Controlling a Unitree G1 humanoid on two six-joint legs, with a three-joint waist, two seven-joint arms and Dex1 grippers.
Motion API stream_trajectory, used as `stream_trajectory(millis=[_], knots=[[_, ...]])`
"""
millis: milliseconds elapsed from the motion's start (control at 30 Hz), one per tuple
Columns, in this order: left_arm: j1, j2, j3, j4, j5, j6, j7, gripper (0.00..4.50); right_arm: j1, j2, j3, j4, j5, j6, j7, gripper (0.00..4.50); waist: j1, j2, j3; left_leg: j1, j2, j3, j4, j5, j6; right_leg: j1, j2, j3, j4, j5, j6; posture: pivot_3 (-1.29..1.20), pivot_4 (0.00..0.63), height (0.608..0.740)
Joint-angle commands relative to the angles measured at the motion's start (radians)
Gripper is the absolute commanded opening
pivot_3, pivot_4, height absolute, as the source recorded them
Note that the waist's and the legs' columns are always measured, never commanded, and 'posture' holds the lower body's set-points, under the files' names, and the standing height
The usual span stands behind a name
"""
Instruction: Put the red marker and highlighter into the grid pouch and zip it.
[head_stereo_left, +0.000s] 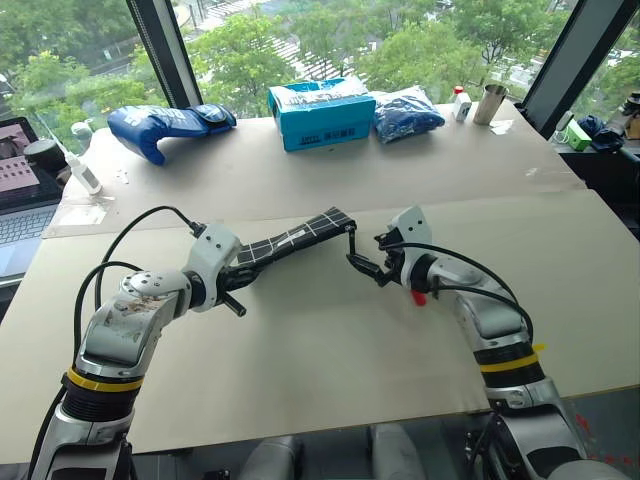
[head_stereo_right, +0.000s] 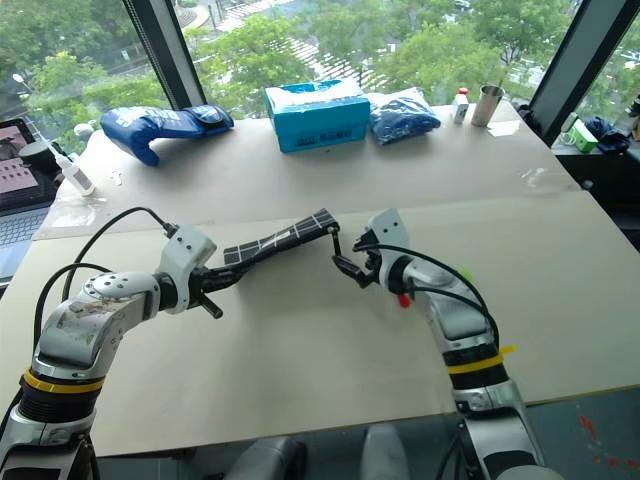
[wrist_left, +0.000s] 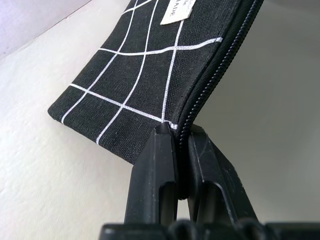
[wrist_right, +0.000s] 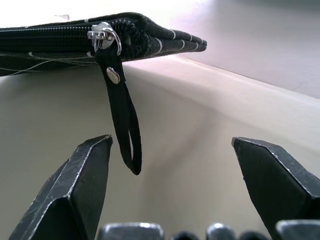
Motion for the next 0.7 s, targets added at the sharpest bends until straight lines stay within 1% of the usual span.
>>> stream_trajectory(millis=[33,67,167,333,400,500,533,700], knots=[[-0.011,0.003,-0.003,-0.024,-0.009,-0.009,0.013,0.0,-0.045,0.023,-0.009,-0.003,-0.001,-0.034,0.002,4.24,0.001,0.0,0.0,0.0,0.0,0.0,0.0,0.0,0.0,0.0,0.0,0.0,0.0,0.0,0.0,0.0,0.15,0.74],[-0.011,0.002,-0.004,-0.023,-0.011,-0.01,0.016,0.0,-0.046,0.029,-0.005,-0.004,0.001,-0.031,0.005,4.24,0.001,0.0,0.0,0.0,0.0,0.0,0.0,0.0,0.0,0.0,0.0,0.0,0.0,0.0,0.0,0.0,0.15,0.74],[-0.013,-0.001,-0.01,-0.016,-0.014,-0.014,0.025,0.0,-0.046,0.049,0.005,-0.011,0.004,-0.026,0.012,3.53,0.001,0.0,0.0,0.0,0.0,0.0,0.0,0.0,0.0,0.0,0.0,0.0,0.0,0.0,0.0,0.0,0.15,0.74],[-0.019,-0.011,-0.014,-0.007,-0.017,-0.015,0.041,0.0,-0.026,0.066,0.018,-0.063,0.028,-0.012,0.047,1.92,0.0,0.0,0.0,0.0,0.0,0.0,0.0,0.0,0.0,0.0,0.0,0.0,0.0,0.0,0.0,0.0,0.15,0.74],[-0.022,-0.014,-0.014,0.003,-0.015,-0.022,0.047,0.0,-0.019,0.064,0.024,-0.082,0.032,-0.005,0.064,1.14,0.0,0.0,0.0,0.0,0.0,0.0,0.0,0.0,0.0,0.0,0.0,0.0,0.0,0.0,0.0,0.0,0.15,0.74],[-0.025,-0.02,-0.014,0.016,-0.013,-0.03,0.056,0.0,-0.012,0.063,0.027,-0.094,0.032,0.001,0.079,0.17,0.0,0.0,0.0,0.0,0.0,0.0,0.0,0.0,0.0,0.0,0.0,0.0,0.0,0.0,0.0,0.0,0.15,0.74],[-0.026,-0.022,-0.015,0.02,-0.013,-0.032,0.058,0.0,-0.013,0.064,0.026,-0.095,0.031,0.003,0.081,0.07,0.0,0.0,0.0,0.0,0.0,0.0,0.0,0.0,0.0,0.0,0.0,0.0,0.0,0.0,0.0,0.0,0.15,0.74],[-0.031,-0.035,-0.017,0.03,-0.014,-0.038,0.071,0.0,-0.028,0.075,0.029,-0.087,0.02,0.01,0.078,0.07,-0.001,0.0,0.0,0.0,0.0,0.0,0.0,0.0,0.0,0.0,0.0,0.0,0.0,0.0,0.0,0.0,0.15,0.74]])
